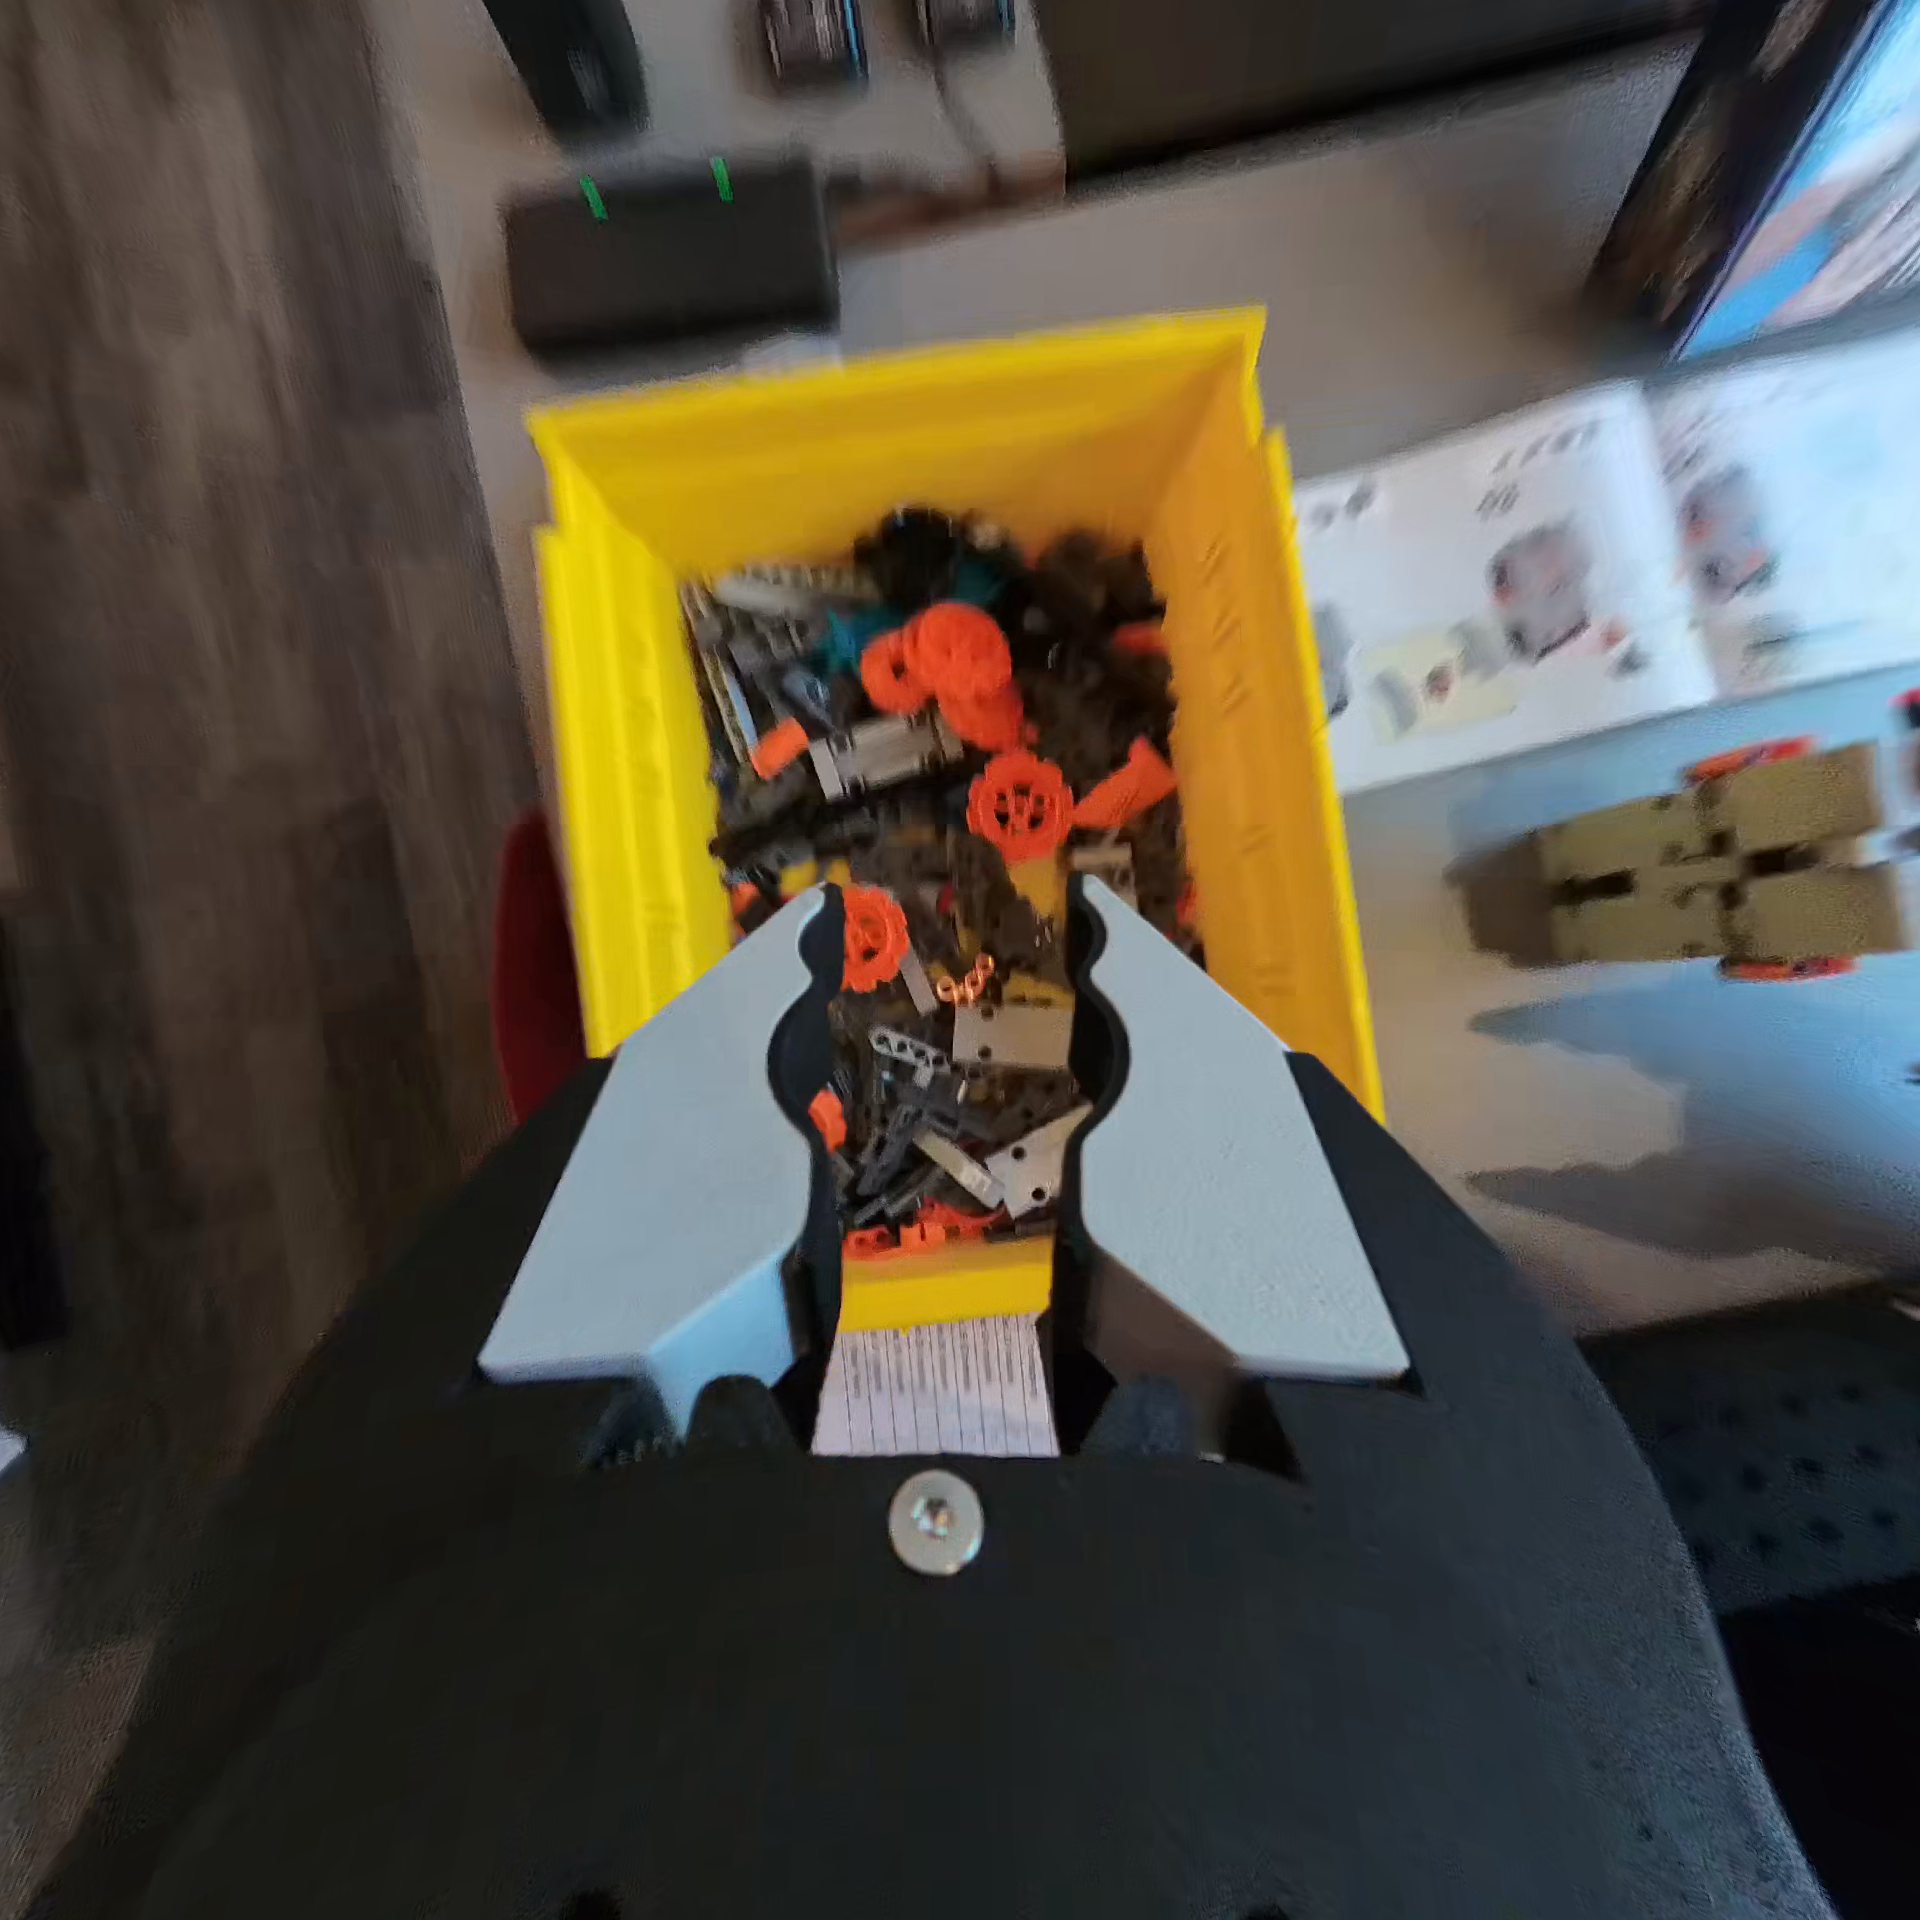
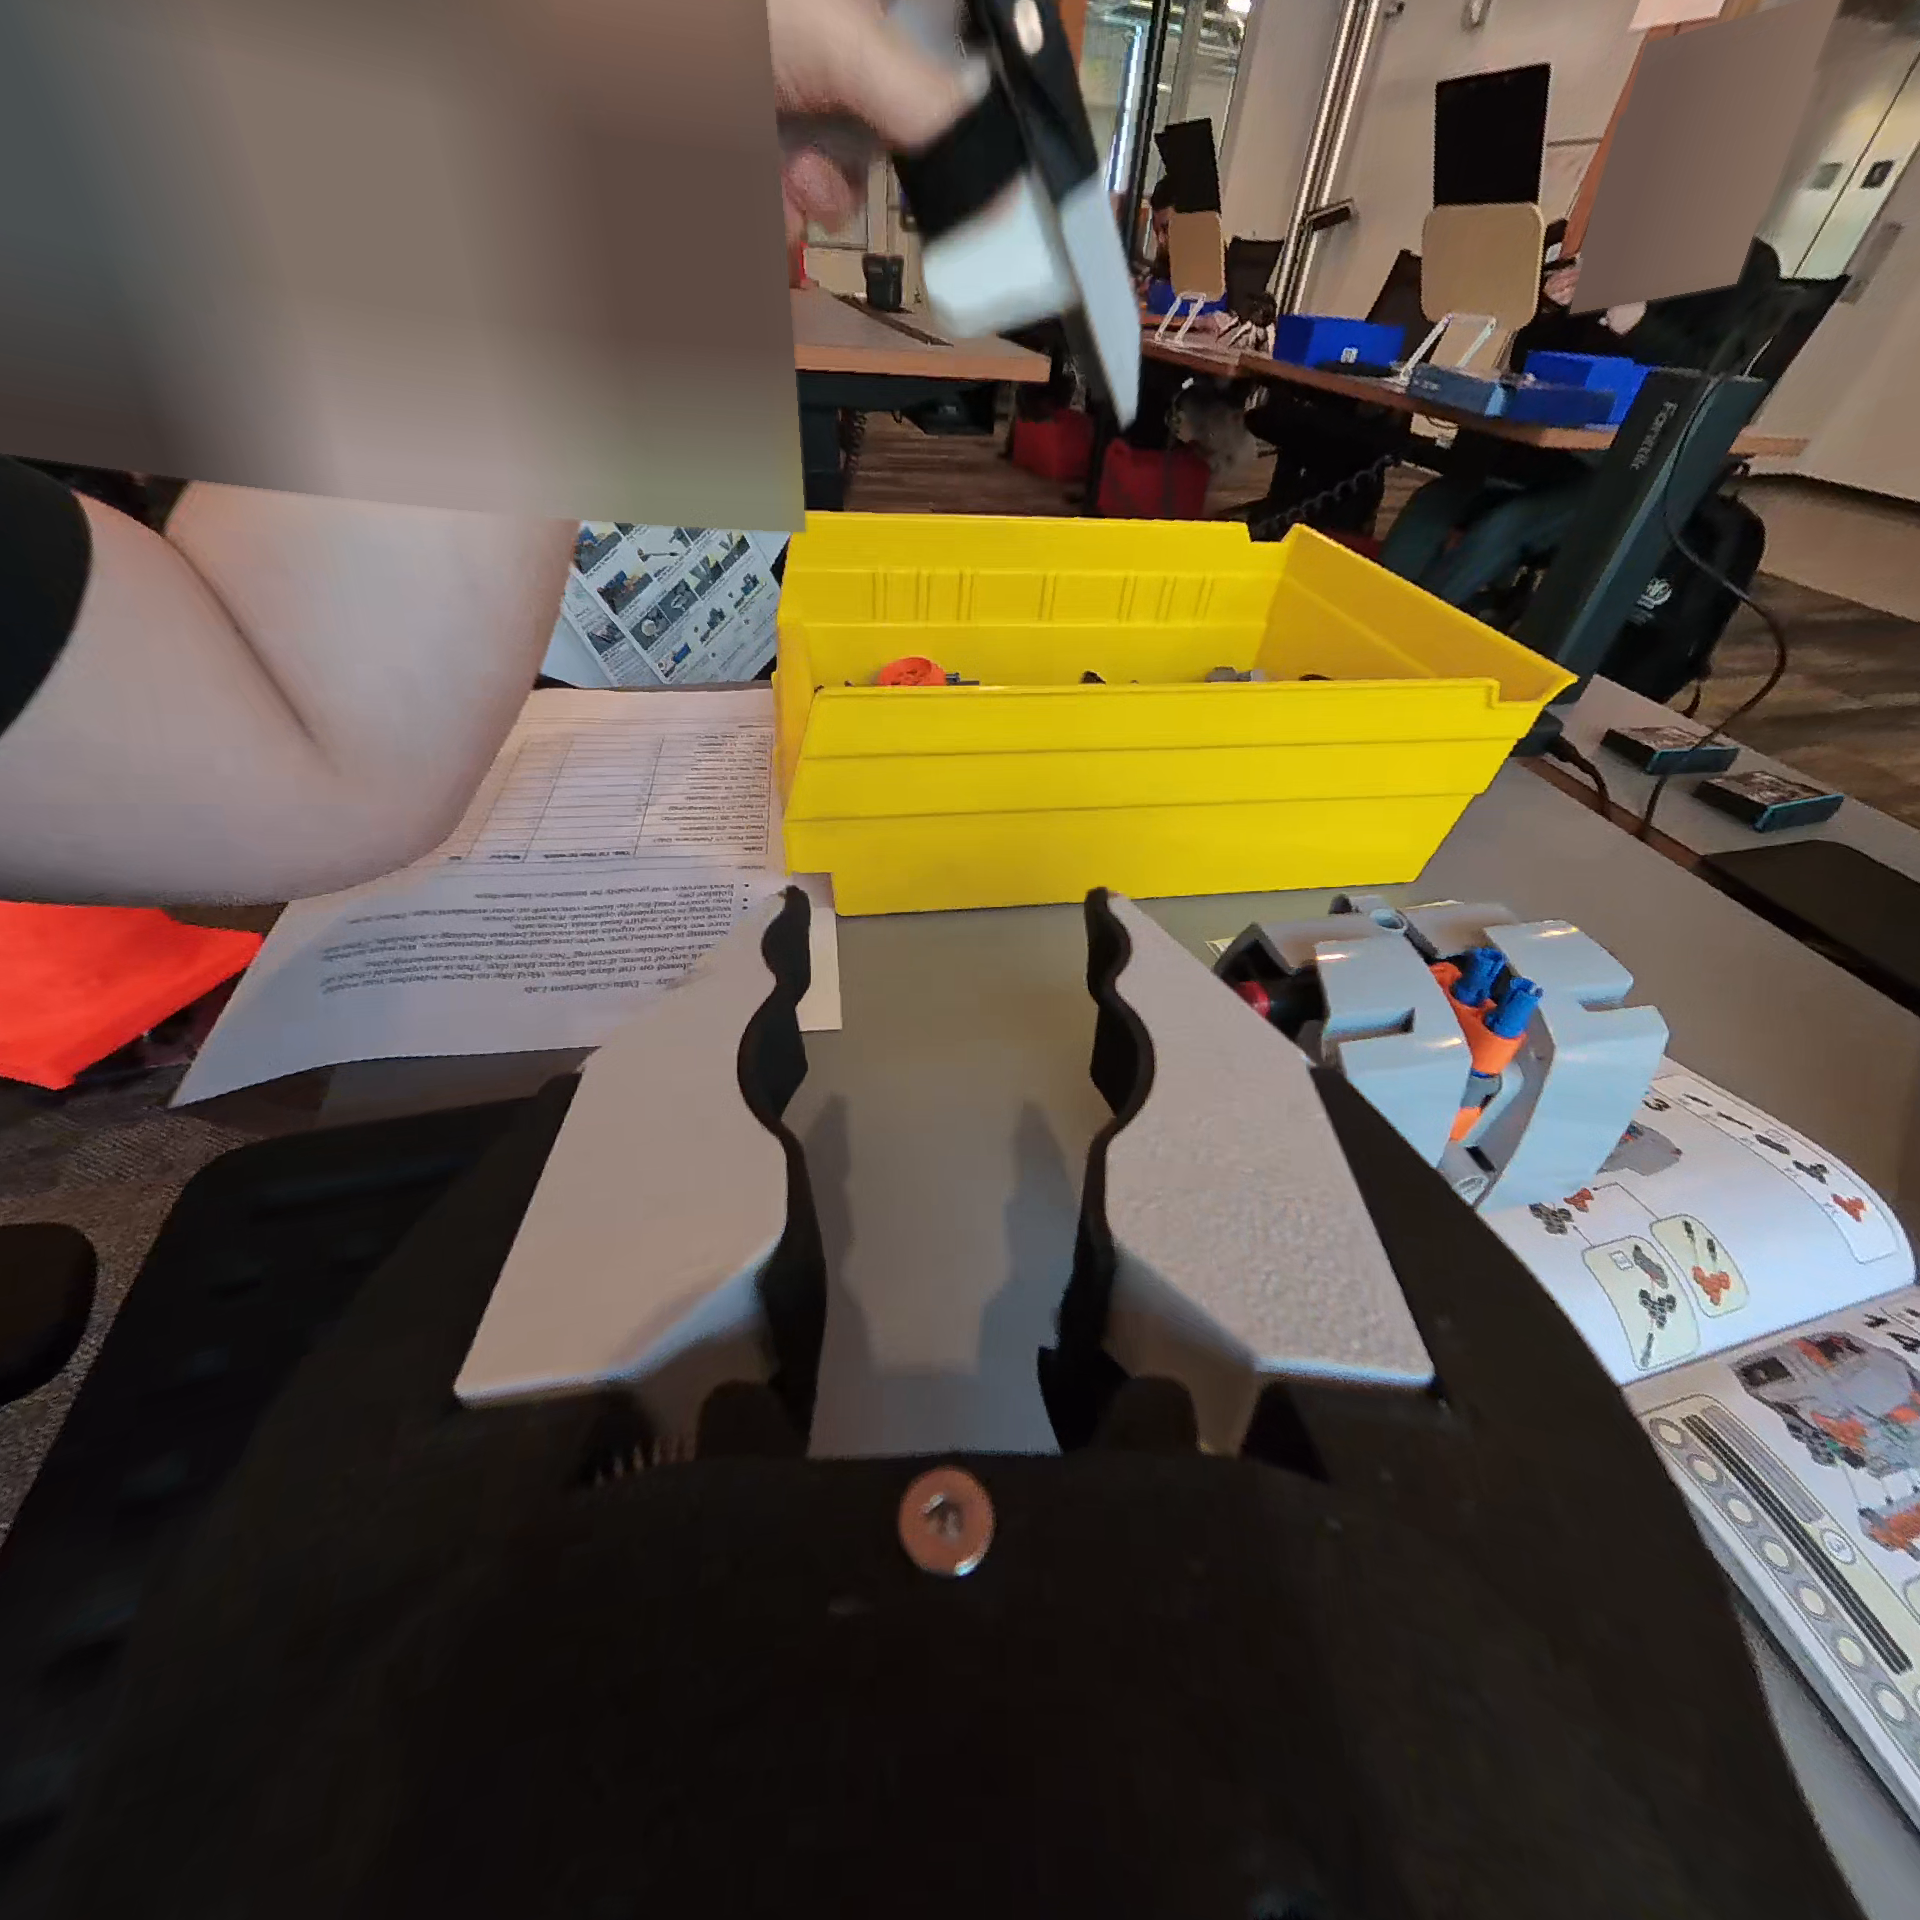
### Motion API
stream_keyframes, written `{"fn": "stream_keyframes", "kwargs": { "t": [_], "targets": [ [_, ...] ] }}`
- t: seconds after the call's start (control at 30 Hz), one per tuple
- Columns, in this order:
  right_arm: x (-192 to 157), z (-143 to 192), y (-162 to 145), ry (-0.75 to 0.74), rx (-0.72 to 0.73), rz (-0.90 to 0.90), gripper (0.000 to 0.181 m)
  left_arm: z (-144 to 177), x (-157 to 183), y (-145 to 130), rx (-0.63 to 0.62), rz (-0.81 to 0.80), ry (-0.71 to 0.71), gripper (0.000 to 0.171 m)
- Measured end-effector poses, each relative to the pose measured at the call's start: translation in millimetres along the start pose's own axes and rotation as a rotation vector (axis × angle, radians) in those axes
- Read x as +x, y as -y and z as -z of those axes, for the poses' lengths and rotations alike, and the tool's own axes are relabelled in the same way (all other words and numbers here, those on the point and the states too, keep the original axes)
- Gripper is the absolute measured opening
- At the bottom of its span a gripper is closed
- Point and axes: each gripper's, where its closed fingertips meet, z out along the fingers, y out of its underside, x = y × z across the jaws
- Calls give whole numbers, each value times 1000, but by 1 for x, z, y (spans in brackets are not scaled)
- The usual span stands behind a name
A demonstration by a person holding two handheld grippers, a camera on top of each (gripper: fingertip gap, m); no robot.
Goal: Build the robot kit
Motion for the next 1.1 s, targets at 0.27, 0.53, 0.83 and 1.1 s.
{"fn": "stream_keyframes", "kwargs": {
  "t": [0.27,0.53,0.83,1.1],
  "targets": [
    [-1,-3,-9,19,-35,60,51,-100,-30,-40,-292,152,-65,68],
    [-10,-4,-11,67,-35,69,51,-121,-45,-83,-568,76,49,77],
    [-13,-8,-18,106,-60,36,48,-128,-42,-91,-654,-29,110,59],
    [-15,-6,-15,112,-53,41,48,-131,-23,-83,-639,-87,32,36]
  ]
}}
